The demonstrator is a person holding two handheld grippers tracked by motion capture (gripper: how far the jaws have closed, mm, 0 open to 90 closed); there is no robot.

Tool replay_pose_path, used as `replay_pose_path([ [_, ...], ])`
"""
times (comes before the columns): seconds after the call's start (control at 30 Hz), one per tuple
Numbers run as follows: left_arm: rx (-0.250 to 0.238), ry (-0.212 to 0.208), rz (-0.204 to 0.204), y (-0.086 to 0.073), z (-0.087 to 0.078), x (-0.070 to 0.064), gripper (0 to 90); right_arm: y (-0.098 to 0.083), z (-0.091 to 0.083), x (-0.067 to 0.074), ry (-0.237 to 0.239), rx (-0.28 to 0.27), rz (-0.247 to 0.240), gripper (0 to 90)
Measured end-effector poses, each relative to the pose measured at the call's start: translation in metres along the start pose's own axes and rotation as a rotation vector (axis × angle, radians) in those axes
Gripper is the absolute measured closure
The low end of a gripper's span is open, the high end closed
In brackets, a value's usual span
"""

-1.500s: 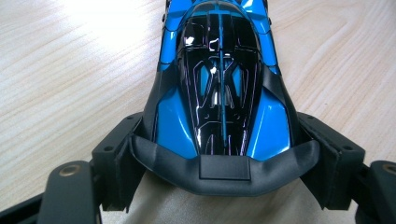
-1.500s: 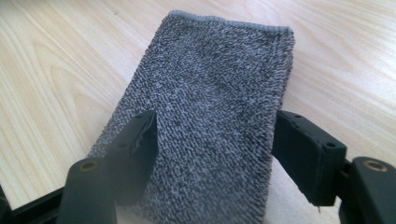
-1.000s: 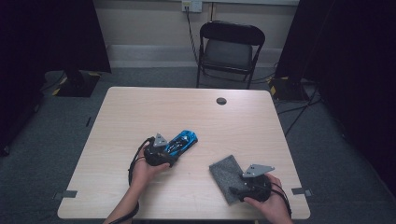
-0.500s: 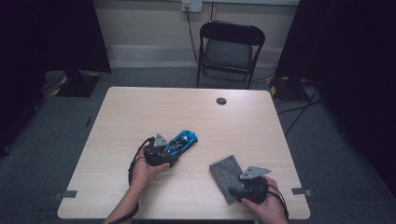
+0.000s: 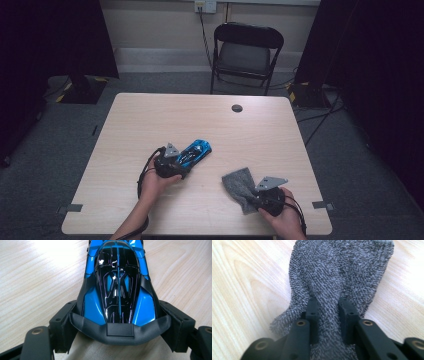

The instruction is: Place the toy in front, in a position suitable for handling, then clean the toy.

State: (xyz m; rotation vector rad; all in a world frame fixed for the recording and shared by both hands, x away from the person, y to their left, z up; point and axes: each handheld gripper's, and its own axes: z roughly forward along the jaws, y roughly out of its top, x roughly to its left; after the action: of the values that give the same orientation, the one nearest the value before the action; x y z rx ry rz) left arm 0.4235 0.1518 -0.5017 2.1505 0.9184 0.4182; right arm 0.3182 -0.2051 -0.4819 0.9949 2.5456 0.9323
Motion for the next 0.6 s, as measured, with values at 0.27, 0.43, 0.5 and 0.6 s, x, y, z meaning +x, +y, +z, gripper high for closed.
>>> replay_pose_path([
  [0.27,0.002,-0.001,0.001,0.0,0.0,0.0,24.0,0.005,-0.001,-0.007,0.038,0.004,0.049,77.5],
  [0.43,0.0,0.0,0.0,0.0,0.0,0.0,24.1,0.015,-0.006,-0.014,0.066,-0.02,0.077,77.6],
  [0.5,0.002,-0.001,0.0,0.0,0.0,0.0,24.1,0.022,-0.008,-0.015,0.077,-0.03,0.07,77.6],
  [0.6,0.002,0.0,0.0,0.0,0.0,0.0,24.1,0.029,-0.008,-0.016,0.096,-0.04,0.067,77.6],
])
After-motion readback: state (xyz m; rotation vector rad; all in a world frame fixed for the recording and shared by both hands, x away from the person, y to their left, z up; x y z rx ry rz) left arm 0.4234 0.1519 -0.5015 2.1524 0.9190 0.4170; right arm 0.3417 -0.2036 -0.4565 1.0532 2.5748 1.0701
